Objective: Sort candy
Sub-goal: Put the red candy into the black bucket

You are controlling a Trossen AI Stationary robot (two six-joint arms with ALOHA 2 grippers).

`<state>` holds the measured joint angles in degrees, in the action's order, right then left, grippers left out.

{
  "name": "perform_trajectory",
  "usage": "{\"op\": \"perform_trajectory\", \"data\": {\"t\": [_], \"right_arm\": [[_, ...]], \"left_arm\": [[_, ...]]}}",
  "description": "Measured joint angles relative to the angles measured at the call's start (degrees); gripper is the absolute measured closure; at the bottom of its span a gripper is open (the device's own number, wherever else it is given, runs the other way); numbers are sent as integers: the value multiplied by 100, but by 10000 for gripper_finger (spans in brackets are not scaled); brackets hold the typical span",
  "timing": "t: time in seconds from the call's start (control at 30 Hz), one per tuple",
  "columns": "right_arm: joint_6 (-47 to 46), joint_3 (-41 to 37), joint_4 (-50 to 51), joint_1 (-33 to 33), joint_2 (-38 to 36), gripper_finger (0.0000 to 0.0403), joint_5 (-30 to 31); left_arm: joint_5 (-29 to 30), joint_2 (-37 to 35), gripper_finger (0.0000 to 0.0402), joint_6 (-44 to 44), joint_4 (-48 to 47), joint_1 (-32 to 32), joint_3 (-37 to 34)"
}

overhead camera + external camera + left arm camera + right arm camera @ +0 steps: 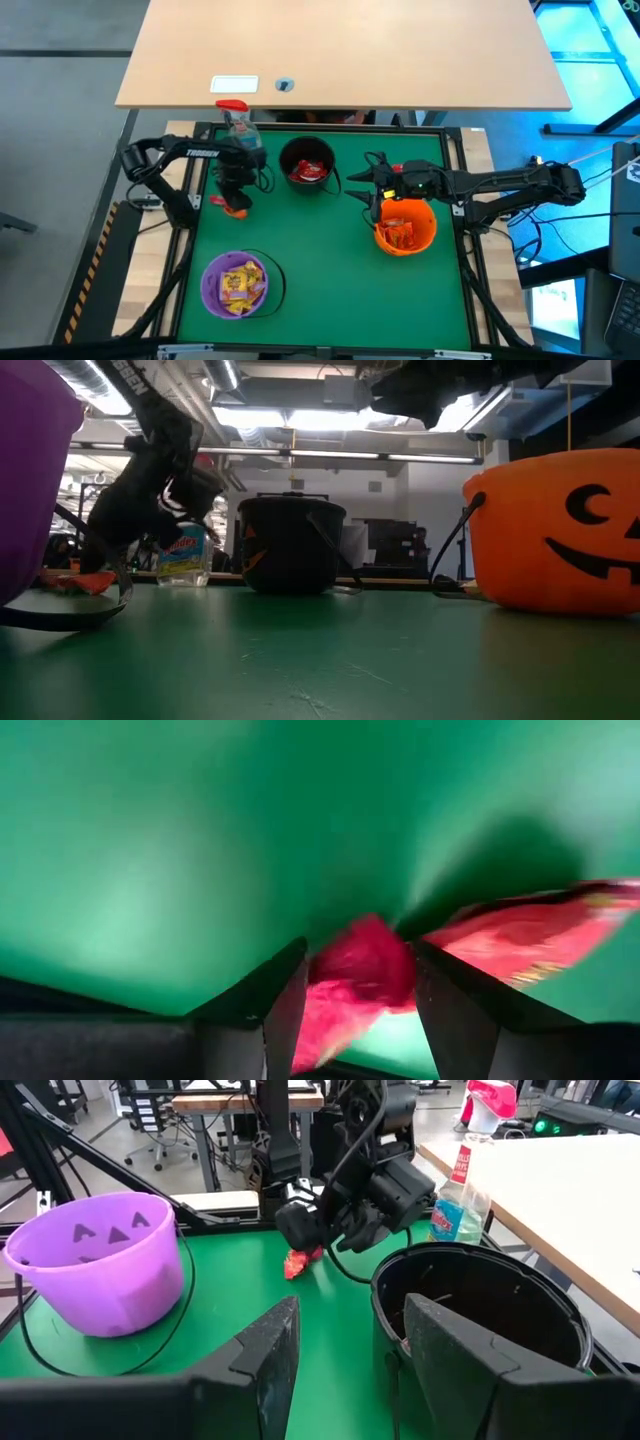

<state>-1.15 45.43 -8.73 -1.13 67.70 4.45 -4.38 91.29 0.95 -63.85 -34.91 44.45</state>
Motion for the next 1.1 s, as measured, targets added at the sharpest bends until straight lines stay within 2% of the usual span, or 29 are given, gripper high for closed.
{"op": "perform_trajectory", "data": {"t": [0.23,0.33,0.43,0.63,0.87,1.1], "right_arm": [[4,0,-19,0,0,224,0],[1,0,-21,0,0,224,0],[-11,0,-27,0,0,224,1],[-23,0,-47,0,0,224,2],[-157,0,-61,0,0,224,2],[-160,0,-63,0,0,224,7]], "left_arm": [[293,4,236,240,118,-18,-262],[400,4,251,309,120,-18,-261],[487,2,285,343,111,-18,-260],[548,-2,380,347,-44,-16,-136],[720,-396,392,359,-638,22,553],[589,-1258,395,493,-1071,288,1965]]}}
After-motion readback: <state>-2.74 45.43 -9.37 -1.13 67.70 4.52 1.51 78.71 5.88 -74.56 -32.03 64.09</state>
